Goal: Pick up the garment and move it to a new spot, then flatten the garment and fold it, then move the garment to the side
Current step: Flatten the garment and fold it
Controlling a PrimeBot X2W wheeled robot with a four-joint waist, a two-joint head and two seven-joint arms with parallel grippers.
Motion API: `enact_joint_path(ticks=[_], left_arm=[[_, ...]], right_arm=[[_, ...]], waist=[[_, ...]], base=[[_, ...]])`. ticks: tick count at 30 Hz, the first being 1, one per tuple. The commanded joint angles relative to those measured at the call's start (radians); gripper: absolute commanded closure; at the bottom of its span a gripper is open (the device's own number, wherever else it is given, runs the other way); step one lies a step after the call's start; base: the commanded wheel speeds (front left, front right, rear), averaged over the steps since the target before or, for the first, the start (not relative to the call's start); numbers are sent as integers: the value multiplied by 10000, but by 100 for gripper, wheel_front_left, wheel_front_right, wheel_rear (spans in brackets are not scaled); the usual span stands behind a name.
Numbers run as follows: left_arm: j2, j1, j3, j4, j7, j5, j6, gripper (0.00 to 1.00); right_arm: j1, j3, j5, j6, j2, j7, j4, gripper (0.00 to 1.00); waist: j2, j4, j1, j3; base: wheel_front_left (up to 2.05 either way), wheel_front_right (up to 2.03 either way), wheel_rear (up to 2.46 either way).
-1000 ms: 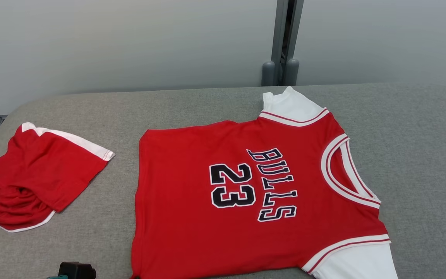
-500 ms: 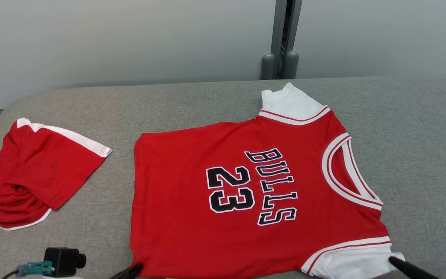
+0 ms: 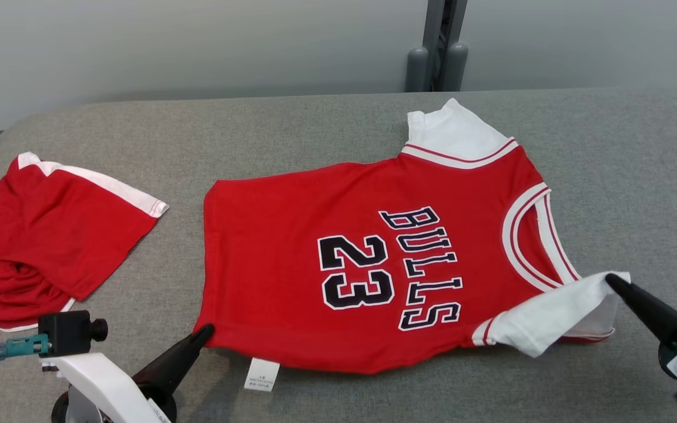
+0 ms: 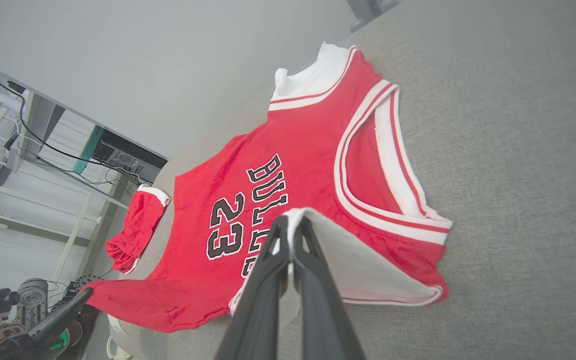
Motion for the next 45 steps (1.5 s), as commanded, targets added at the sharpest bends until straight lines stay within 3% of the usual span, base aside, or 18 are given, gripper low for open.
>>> enact_joint_path(ticks=[1, 7, 17, 29, 36, 37, 38, 39, 40, 45], left_arm=[[-99, -255, 134, 41, -8, -144, 108, 100], [-591, -905, 258, 664, -22, -340, 489, 100], [-1139, -1973, -79, 1924, -21, 196, 641, 100], [-1717, -2855, -257, 3078, -260, 476, 404, 100], [-1991, -3232, -308, 3771, -586, 693, 275, 100], [-2040, -3269, -334, 3918, -641, 764, 262, 78], [-2069, -3283, -343, 3978, -684, 761, 243, 51], [-2107, -3300, -325, 4023, -750, 762, 210, 5], [-2150, -3318, -257, 4058, -890, 768, 167, 0], [-2282, -3401, -46, 4177, -1742, 1101, 232, 0]], right_arm=[[-345, 1, -266, -4, -68, -202, 142, 100], [-1496, 332, -1149, -4, -189, -1030, 943, 100], [-2714, 1482, -1666, -4, -672, -2259, 2068, 100], [-3730, 2889, -1792, -4, -1209, -4204, 3222, 100], [-3988, 3613, -1428, -4, -1378, -4815, 3966, 100], [-4072, 3610, -1382, -4, -1361, -4962, 4170, 64], [-4129, 3640, -1356, -4, -1330, -5060, 4218, 5], [-4149, 3653, -1293, -4, -1293, -5153, 4305, 0], [-4161, 3648, -1239, -4, -1268, -5240, 4406, 0], [-4124, 3714, -1306, -4, -1231, -5900, 4597, 0]], waist=[[-1, 41, 1, 161], [-1, 75, 1, 563], [-1, 143, 1, 1057], [-1, 201, 1, 1519], [-1, 270, 1, 1644], [-1, 266, 1, 1624], [-1, 265, 1, 1610], [-1, 262, 1, 1585], [-1, 258, 1, 1555], [-1, 235, 1, 1332]], base=[[0, 0, 0], [0, 0, 0], [0, 0, 0], [0, 0, 0], [0, 0, 0], [0, 0, 0], [0, 0, 0], [0, 0, 0], [0, 0, 0], [0, 0, 0]])
